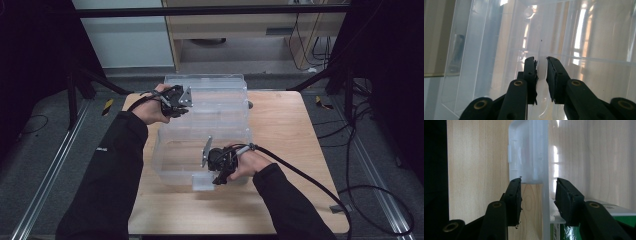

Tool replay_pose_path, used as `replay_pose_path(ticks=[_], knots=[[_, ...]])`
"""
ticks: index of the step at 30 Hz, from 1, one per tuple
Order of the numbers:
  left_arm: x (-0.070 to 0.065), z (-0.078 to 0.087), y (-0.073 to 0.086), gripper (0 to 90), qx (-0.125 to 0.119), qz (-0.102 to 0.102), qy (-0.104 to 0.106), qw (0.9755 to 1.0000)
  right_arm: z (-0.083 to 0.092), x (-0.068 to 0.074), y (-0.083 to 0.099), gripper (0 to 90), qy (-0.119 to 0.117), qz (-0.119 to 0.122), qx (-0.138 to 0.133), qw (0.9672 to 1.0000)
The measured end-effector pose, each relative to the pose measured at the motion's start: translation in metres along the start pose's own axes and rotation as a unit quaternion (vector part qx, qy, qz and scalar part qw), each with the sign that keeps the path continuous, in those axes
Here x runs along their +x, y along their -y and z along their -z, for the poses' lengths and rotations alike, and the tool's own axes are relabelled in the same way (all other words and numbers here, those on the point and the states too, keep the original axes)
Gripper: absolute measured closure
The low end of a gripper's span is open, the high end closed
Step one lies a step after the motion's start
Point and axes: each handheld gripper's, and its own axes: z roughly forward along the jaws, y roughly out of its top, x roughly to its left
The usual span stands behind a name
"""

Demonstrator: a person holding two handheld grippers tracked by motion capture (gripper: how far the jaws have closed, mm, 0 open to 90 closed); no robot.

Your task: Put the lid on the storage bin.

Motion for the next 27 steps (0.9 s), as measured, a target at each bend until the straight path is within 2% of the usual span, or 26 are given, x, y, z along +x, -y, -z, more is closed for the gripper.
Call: replay_pose_path(ticks=[11, 17, 27], knots=[[-0.002, 0.003, -0.002, 82.9, 0.001, -0.009, 0.005, 1.0, 0.0, 0.001, 0.0, 56.7, 0.003, -0.004, -0.003, 1.0], [-0.004, 0.007, -0.005, 84.3, 0.009, -0.016, 0.006, 0.9998, 0.0, 0.001, 0.001, 56.7, 0.004, -0.008, -0.009, 0.9999], [-0.011, 0.019, -0.003, 86.2, -0.002, -0.021, 0.018, 0.9996, -0.001, 0.003, 0.0, 56.3, 0.003, -0.01, -0.001, 0.9999]])
